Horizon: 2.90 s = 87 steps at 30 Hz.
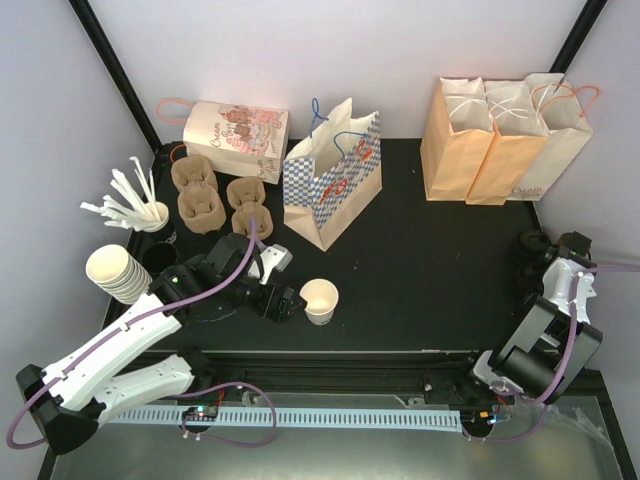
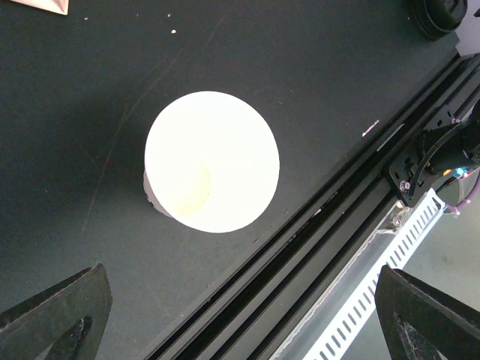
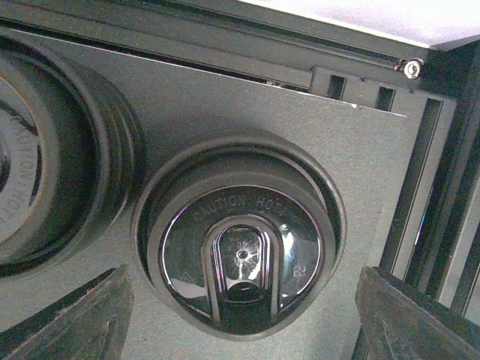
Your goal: Pack the takeout coffee
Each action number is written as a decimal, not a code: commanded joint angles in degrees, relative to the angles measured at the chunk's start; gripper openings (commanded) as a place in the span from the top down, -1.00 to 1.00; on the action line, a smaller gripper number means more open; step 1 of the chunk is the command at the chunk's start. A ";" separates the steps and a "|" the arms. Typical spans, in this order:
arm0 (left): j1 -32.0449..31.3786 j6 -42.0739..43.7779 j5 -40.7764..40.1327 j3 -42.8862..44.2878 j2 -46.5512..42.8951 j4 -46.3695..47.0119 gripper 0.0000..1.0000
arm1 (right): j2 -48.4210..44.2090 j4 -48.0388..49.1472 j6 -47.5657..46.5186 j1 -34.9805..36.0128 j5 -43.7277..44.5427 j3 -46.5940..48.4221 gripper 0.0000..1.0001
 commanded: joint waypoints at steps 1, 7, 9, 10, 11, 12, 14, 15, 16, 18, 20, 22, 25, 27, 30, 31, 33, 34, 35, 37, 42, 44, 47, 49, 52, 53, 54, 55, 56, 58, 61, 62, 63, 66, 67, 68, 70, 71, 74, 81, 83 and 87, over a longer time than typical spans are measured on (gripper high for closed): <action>0.29 1.09 0.56 -0.22 -0.05 0.80 -0.97 | -1.16 -0.89 0.89 -0.44 0.08 1.20 -0.68; 0.29 1.17 0.69 -0.27 -0.20 0.29 -0.97 | 1.38 0.36 -0.41 -0.37 -0.84 1.19 -1.00; 0.29 1.28 0.65 -0.31 -0.31 0.02 -0.97 | 1.72 0.96 -0.50 -0.39 -0.63 0.88 -1.00; 0.24 1.30 0.62 -0.35 -0.39 -0.13 -0.97 | 1.88 1.36 -0.57 -0.39 -0.57 0.66 -1.00; 0.28 1.38 0.54 -0.33 -0.48 -0.18 -0.97 | 2.13 1.75 -0.59 -0.40 -0.45 0.51 -1.00; 0.29 1.39 0.45 -0.32 -0.56 -0.27 -0.97 | 2.44 2.05 -0.71 -0.41 -0.28 0.45 -1.00; 0.28 1.44 0.37 -0.38 -0.66 -0.25 -0.97 | 3.20 2.46 -0.77 -0.37 0.02 0.38 -0.90; 0.29 1.50 0.35 -0.31 -0.64 -0.20 -0.97 | 3.60 2.54 -0.79 -0.41 0.40 0.41 -0.86; 0.29 1.48 0.34 -0.31 -0.66 -0.23 -0.97 | 4.00 2.56 -0.79 -0.37 0.71 0.40 -0.82; 0.29 1.48 0.25 -0.22 -0.45 -0.19 -0.97 | 4.50 2.42 -0.45 -0.44 1.47 0.46 -0.81; 0.29 1.48 0.22 -0.14 -0.32 -0.14 -0.97 | 4.75 2.48 -0.29 -0.39 1.46 0.57 -0.81; 0.28 1.48 0.26 -0.12 -0.27 -0.03 -0.97 | 4.69 2.80 -0.36 -0.38 1.39 0.44 -0.81; 0.29 1.40 0.33 -0.13 -0.22 -0.01 -0.97 | 4.96 3.20 -0.56 -0.41 1.27 0.34 -0.84; 0.29 1.39 0.35 -0.17 -0.22 -0.01 -0.97 | 5.42 3.26 -0.67 -0.44 1.07 0.33 -0.93; 0.29 1.40 0.34 -0.20 -0.22 -0.11 -0.97 | 5.71 3.66 -0.68 -0.38 0.96 0.33 -0.96; 0.29 1.46 0.25 -0.23 -0.22 -0.10 -0.97 | 5.81 3.88 -0.68 -0.43 0.94 0.20 -0.96; 0.29 1.48 0.10 -0.39 -0.22 -0.04 -0.97 | 6.06 4.33 -0.72 -0.43 0.84 -0.03 -0.94; 0.29 1.48 0.09 -0.46 -0.16 -0.01 -0.97 | 6.20 4.58 -0.68 -0.40 0.69 -0.09 -0.91; 0.29 1.48 0.04 -0.40 -0.07 -0.01 -0.97 | 6.36 4.84 -0.69 -0.41 0.60 -0.23 -0.88; 0.29 1.65 0.00 -0.24 0.16 -0.01 -0.97 | 6.43 5.09 -0.68 -0.39 0.44 -0.29 -0.80; 0.29 1.88 0.07 0.26 0.65 0.08 -0.97 | 4.90 4.31 -0.59 -0.36 0.80 -0.20 -0.57; 0.26 1.83 0.16 0.42 0.66 0.08 -0.97 | 3.73 3.72 -0.42 -0.37 1.35 -0.03 -0.56; 0.29 1.86 0.30 0.52 0.50 -0.05 -0.97 | 2.28 2.29 -0.18 -0.43 0.82 0.33 -0.57; 0.29 1.75 0.35 0.56 0.40 -0.10 -0.97 | 1.02 1.32 -0.07 -0.34 -0.26 0.56 -0.57; 0.29 1.58 0.57 0.57 0.22 -0.10 -0.97 | -1.87 -0.25 -0.20 -0.35 -1.67 0.62 -0.58; 0.29 1.49 0.65 0.61 0.14 -0.13 -0.97 | -2.74 -0.99 -0.30 -0.28 -1.92 0.87 -0.58; 0.29 1.49 0.74 0.57 0.13 -0.18 -0.97 | -3.73 -1.83 -0.51 -0.21 -2.45 1.19 -0.59; 0.29 1.41 0.78 0.57 0.05 -0.15 -0.97 | -4.91 -2.70 -0.77 -0.21 -3.13 1.69 -0.59; 0.29 1.40 0.74 0.49 0.04 -0.10 -0.97 | -6.14 -3.55 -1.10 -0.17 -4.15 2.04 -0.59; 0.29 1.26 0.66 0.45 0.04 0.12 -0.97 | -8.80 -4.93 -2.07 0.85 -7.14 2.88 -0.59; 0.29 1.15 0.48 0.48 0.20 0.65 -0.97 | -12.50 -6.29 -3.57 6.98 -11.28 5.01 -0.60; 0.29 1.09 0.40 0.52 0.28 0.90 -0.97 | -13.21 -6.58 -4.17 10.16 -12.82 6.03 -0.60; 0.29 1.00 0.17 0.65 0.43 1.08 -0.97 | -13.69 -6.41 -5.01 13.30 -15.32 6.79 -0.60; 0.34 0.51 -0.68 0.79 0.55 1.60 -0.97 | -13.87 -6.81 -5.83 23.57 -20.25 9.39 -0.60; 0.37 0.13 -1.02 0.83 0.50 1.70 -0.97 | -13.97 -6.30 -5.94 27.33 -21.95 9.86 -0.62; 0.42 -0.24 -1.50 0.78 0.44 1.85 -0.97 | -14.19 -5.32 -6.14 30.75 -24.07 9.98 -0.62; 0.58 -1.05 -2.20 0.47 0.12 2.41 -0.97 | -15.20 -1.90 -6.56 37.35 -29.84 9.03 -0.60; 0.74 -1.52 -2.46 0.21 -0.06 2.83 -0.97 | -15.68 -0.20 -5.95 40.76 -31.51 8.43 -0.55; 1.44 -3.28 -3.54 -0.94 -0.98 4.42 -0.97 | -15.88 4.31 -5.00 51.10 -35.65 7.36 -0.46; 3.87 -9.09 -5.19 -6.27 -4.70 12.00 -0.97 | -5.99 1.45 -6.39 76.51 -31.08 15.84 -0.43; 5.29 -11.12 -4.32 -7.85 -5.67 13.90 -0.97 | -2.86 -0.06 -7.11 81.66 -28.35 19.05 -0.44; 9.19 -14.23 0.45 -10.99 -7.55 18.17 -0.95 | 2.96 -2.05 -9.60 87.79 -25.58 24.36 -0.45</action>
